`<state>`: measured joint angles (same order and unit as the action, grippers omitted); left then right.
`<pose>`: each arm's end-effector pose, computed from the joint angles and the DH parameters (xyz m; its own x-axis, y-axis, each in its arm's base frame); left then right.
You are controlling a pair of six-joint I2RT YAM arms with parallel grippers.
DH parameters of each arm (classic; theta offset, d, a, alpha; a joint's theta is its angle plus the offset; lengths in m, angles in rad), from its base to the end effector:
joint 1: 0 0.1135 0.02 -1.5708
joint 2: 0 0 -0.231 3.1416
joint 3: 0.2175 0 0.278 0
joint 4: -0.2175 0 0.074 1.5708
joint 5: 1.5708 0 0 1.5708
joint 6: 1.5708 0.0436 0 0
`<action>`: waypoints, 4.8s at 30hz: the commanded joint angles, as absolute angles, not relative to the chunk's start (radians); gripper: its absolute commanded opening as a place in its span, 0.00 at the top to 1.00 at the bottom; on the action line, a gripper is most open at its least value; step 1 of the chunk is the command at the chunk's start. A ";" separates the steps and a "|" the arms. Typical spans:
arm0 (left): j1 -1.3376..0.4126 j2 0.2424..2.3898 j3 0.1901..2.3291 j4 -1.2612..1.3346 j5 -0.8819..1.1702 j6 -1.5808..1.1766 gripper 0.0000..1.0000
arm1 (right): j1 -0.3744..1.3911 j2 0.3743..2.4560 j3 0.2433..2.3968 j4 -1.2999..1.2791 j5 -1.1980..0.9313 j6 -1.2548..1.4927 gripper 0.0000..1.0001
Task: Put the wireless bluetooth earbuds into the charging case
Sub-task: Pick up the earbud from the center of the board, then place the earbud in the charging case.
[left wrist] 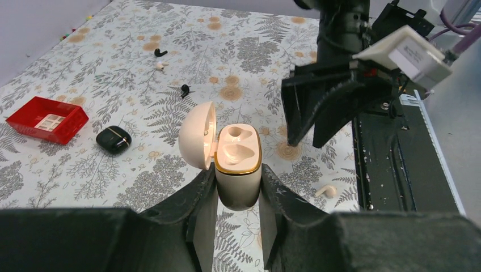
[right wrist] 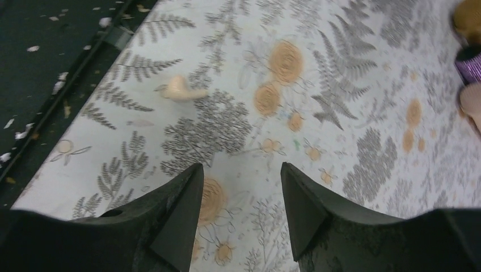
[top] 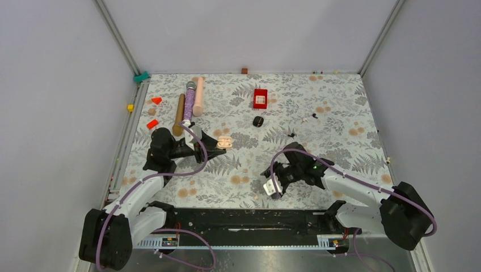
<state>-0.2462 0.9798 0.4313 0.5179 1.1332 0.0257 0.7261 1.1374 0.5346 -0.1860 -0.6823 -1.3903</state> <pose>0.2296 -0.0984 0.2121 -0.0044 0.0123 -0.9999 0.9818 0.1901 -0.0020 0.1736 0.1909 0.1421 0.7386 -0.3653 -0.5666 -0.6741 -0.4122 -0.6129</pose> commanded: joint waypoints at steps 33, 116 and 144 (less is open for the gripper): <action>-0.239 0.983 0.442 0.576 1.216 0.023 1.00 | 1.043 1.289 0.457 -0.197 -0.492 -1.775 0.52; -0.423 1.013 0.642 -0.224 1.414 0.663 1.00 | 0.766 1.340 1.125 -0.242 -1.188 -0.489 0.89; -0.421 1.032 0.659 -0.225 1.409 0.648 1.00 | 0.767 1.275 0.966 -0.093 -1.108 -0.420 0.90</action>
<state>-0.4191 1.0309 0.6182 -0.2470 1.3663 0.6315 0.7712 1.3128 0.9600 -0.0284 -1.1198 -0.3466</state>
